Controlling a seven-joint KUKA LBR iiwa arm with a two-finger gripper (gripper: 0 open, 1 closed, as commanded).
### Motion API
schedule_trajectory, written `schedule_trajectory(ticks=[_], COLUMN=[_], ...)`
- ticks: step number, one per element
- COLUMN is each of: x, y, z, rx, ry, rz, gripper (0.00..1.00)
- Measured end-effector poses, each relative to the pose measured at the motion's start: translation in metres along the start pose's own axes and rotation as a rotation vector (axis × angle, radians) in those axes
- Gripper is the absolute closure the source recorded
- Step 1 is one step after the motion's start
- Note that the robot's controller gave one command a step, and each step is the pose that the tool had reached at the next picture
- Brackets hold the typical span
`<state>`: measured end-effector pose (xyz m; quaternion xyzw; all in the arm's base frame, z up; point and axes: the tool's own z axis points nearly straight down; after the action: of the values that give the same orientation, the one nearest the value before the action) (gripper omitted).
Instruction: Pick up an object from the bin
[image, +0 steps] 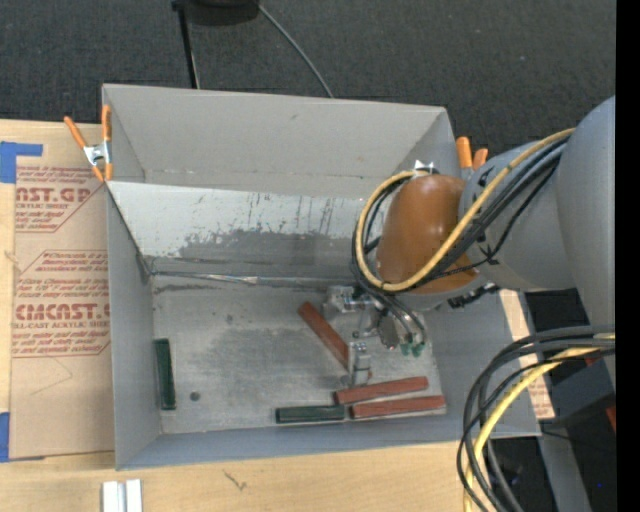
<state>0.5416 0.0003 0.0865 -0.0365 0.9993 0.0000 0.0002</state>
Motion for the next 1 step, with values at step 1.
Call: schedule_trajectory(ticks=[1], x=[0.0141], y=[0.0122], z=[-0.0027], rx=[-0.004], ry=[-0.001], rz=[-0.023], gripper=[0.0])
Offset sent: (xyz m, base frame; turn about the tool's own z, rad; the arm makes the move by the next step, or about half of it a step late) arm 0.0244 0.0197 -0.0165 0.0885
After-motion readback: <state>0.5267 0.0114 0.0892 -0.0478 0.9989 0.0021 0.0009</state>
